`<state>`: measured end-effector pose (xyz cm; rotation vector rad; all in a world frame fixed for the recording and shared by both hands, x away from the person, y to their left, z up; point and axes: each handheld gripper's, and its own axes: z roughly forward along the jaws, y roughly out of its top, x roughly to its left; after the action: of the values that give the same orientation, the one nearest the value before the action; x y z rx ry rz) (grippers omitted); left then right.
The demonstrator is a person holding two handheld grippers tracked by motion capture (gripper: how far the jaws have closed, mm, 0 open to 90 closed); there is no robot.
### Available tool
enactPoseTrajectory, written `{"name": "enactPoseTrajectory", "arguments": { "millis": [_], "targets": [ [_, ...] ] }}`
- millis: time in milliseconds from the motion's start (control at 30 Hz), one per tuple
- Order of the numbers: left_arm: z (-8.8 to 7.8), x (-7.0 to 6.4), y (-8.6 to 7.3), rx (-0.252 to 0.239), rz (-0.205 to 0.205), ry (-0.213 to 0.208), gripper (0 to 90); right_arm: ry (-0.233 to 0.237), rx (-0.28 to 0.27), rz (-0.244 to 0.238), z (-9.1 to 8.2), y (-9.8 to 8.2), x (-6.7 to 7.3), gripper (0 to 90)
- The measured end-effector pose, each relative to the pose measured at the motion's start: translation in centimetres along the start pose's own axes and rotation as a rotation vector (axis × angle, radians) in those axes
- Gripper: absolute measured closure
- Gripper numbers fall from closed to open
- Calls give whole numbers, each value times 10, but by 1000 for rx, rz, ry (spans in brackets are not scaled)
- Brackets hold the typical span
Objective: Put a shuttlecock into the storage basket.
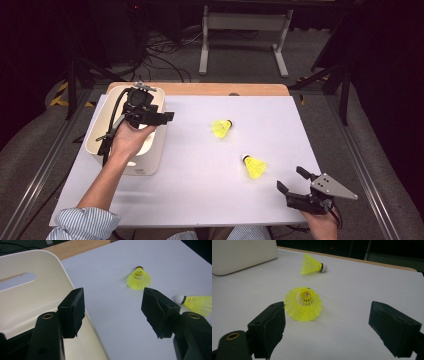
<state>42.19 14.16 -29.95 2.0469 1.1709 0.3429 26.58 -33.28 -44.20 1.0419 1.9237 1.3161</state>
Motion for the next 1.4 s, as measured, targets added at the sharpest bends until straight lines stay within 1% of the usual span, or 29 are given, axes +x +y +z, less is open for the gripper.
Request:
{"name": "enactPoseTrajectory", "arguments": {
  "millis": [133, 233, 300, 367, 567, 700, 767, 833, 933, 1067, 1167, 1200, 1300, 1400],
  "targets": [
    [1, -3, 2, -7, 9, -7, 362, 2, 4, -2, 1, 0, 0, 144],
    [5, -8, 2, 0, 17, -20, 362, 1, 4, -1, 2, 0, 0, 145],
    [5, -9, 2, 0, 18, -22, 362, -1, 7, -3, 2, 0, 0, 144],
    [6, -13, 1, -2, 23, -31, 362, -1, 6, -3, 2, 0, 0, 144],
    [9, -20, 1, -4, 29, -39, 362, -1, 5, -7, 2, 0, 0, 144],
    [12, -26, 1, -9, 33, -38, 354, 7, 8, -3, 3, 1, 1, 144],
    [14, -29, 0, -10, 36, -34, 355, 8, 9, -8, 4, 1, 1, 143],
    [16, -30, 0, -10, 42, -35, 355, 10, 9, -4, 4, 1, 0, 143],
    [18, -32, -1, -11, 36, -42, 357, 11, 9, -2, 3, 1, 0, 143],
    [20, -35, -2, -9, 42, -53, 359, 11, 11, -3, 4, 1, 1, 142],
    [21, -36, -3, -13, 50, -61, 361, 15, 17, -10, 4, 2, 2, 142],
    [21, -37, -3, -14, 45, -62, 362, 18, 16, -10, 5, 3, 2, 142],
    [22, -38, -5, -15, 50, -68, 362, 21, 15, -17, 6, 5, 3, 142],
    [23, -39, -7, -17, 47, -74, 363, 21, 19, -21, 8, 10, 4, 144]
  ]
}}
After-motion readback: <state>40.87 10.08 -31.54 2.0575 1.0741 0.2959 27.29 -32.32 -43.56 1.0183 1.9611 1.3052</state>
